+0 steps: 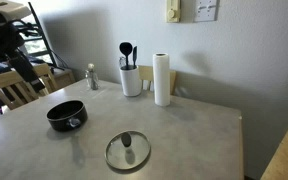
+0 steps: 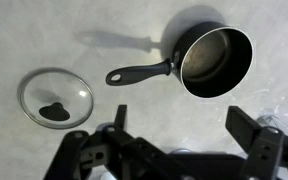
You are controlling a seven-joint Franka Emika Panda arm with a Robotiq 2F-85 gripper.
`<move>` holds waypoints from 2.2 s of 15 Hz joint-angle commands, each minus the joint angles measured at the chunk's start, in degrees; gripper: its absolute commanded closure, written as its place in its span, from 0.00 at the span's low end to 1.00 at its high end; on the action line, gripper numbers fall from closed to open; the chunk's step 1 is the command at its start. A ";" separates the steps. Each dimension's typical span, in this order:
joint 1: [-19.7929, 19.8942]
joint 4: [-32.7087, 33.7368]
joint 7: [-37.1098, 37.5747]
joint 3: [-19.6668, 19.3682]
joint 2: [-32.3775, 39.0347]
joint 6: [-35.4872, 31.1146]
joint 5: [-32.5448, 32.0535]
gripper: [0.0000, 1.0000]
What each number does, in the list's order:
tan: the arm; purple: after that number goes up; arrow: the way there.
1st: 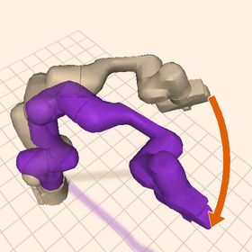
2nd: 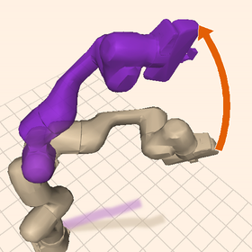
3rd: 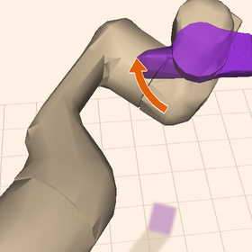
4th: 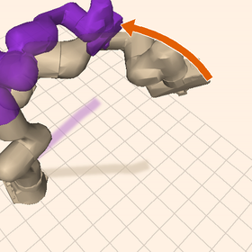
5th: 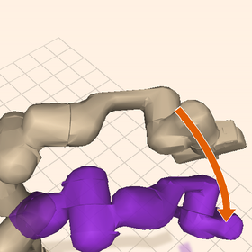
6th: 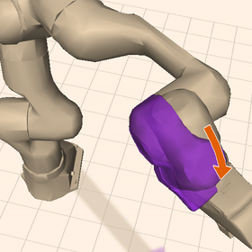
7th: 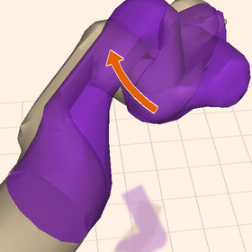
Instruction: Put the glass lid on top of the black pot
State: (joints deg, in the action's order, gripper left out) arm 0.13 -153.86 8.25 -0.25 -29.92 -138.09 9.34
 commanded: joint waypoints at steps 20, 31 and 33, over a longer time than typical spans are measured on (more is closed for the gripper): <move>1.04 3.35 -28.64 -7.44 3.28 6.84 -14.64 0.00; -0.72 4.32 -51.17 -17.79 5.43 5.37 -14.49 0.00; -0.96 4.36 -51.19 -17.75 5.43 5.37 -14.47 0.00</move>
State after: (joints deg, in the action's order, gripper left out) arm -2.93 -149.54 -42.02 -20.12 -24.77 -132.77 -6.39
